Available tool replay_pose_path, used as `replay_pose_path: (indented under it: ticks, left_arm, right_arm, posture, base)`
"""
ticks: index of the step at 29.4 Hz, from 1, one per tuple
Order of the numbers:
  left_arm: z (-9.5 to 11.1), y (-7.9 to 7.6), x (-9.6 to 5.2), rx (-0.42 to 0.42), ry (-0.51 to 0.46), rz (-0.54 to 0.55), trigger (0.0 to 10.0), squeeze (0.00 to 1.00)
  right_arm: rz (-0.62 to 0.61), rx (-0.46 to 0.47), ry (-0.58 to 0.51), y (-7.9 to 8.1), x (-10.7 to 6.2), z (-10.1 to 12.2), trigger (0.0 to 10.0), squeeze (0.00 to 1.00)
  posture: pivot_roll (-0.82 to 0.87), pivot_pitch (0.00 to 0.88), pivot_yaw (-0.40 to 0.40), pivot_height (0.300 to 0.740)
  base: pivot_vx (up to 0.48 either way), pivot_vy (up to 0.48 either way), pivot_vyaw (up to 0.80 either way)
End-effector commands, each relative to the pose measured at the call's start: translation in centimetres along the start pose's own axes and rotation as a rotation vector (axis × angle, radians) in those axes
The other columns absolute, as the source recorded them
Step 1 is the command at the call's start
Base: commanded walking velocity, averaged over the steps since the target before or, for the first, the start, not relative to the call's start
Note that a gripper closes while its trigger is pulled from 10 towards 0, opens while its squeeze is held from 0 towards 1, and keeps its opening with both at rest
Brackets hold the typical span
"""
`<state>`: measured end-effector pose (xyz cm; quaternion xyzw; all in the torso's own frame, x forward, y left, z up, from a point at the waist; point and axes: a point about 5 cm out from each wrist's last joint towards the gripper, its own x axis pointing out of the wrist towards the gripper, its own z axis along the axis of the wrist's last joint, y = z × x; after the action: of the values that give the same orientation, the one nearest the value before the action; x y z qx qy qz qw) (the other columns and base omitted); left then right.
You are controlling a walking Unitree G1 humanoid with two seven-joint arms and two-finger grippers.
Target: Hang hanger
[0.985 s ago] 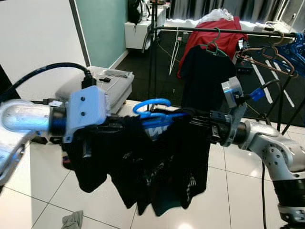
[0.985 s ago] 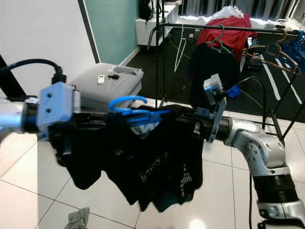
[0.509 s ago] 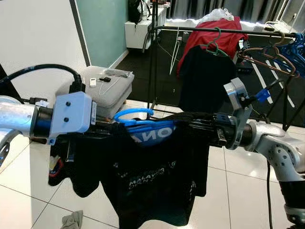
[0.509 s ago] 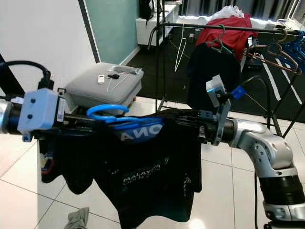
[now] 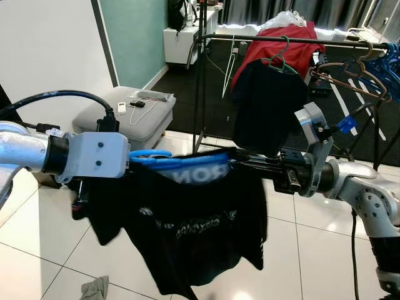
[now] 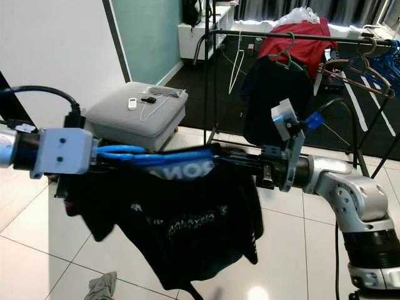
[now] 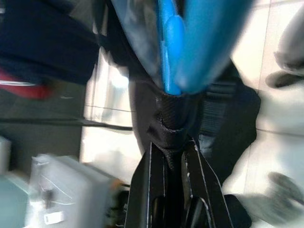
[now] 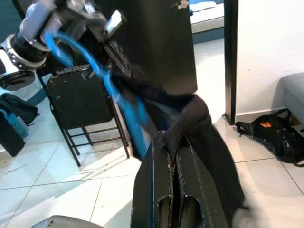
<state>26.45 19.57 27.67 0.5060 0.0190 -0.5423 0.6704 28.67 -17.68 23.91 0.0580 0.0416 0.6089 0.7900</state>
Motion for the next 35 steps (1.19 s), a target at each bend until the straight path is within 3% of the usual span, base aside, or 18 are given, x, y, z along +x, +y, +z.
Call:
replay_pose_path:
  ticks: [1,4,6,17,21,24,30,35]
  left_arm:
    - [-0.1,0.8,0.1,-0.027,0.007,0.055,10.0,0.0]
    - [-0.3,1.5,0.5,-0.076,0.01,0.121,10.0,0.0]
    - [-0.7,1.7,1.0,-0.058,0.053,0.131,10.0,0.0]
    - [-0.3,1.3,1.5,-0.005,0.026,0.078,10.0,0.0]
    - [0.7,0.4,0.8,0.047,-0.062,-0.038,10.0,0.0]
    - [0.8,0.5,0.1,0.065,-0.063,-0.065,10.0,0.0]
    - [0.6,1.1,-0.8,0.097,-0.036,-0.075,10.0,0.0]
    - [0.7,1.7,-0.7,0.124,-0.013,-0.045,10.0,0.0]
  right_arm:
    - [0.026,-0.02,-0.01,0.5,0.7,0.0,0.0,0.0]
    - [0.055,0.002,-0.008,1.0,1.7,-0.6,0.0,0.0]
    - [0.084,0.015,-0.028,1.5,2.5,-0.7,0.0,0.0]
    - [0.096,0.01,-0.013,1.5,2.3,-0.5,0.0,0.0]
    - [0.128,0.015,0.035,1.9,1.5,-0.4,0.0,0.0]
    - [0.135,0.015,0.049,2.0,1.1,-0.2,0.0,0.0]
    - [0.142,0.015,0.056,2.1,0.9,-0.1,0.0,0.0]
    - [0.155,0.016,0.063,2.3,1.2,-0.3,0.0,0.0]
  posture:
    - [-0.02,0.0,-0.017,0.74]
    - [-0.02,0.0,-0.017,0.74]
    - [-0.01,0.0,-0.017,0.74]
    - [-0.02,0.0,-0.02,0.74]
    - [-0.02,0.0,-0.024,0.74]
    - [-0.02,0.0,-0.024,0.74]
    - [-0.02,0.0,-0.02,0.74]
    - [-0.02,0.0,-0.021,0.74]
  base:
    - [0.0,0.0,0.0]
    - [0.0,0.0,0.0]
    - [0.0,0.0,0.0]
    - [0.0,0.0,0.0]
    - [0.0,0.0,0.0]
    - [0.0,0.0,0.0]
    - [0.0,0.0,0.0]
    - [0.0,0.0,0.0]
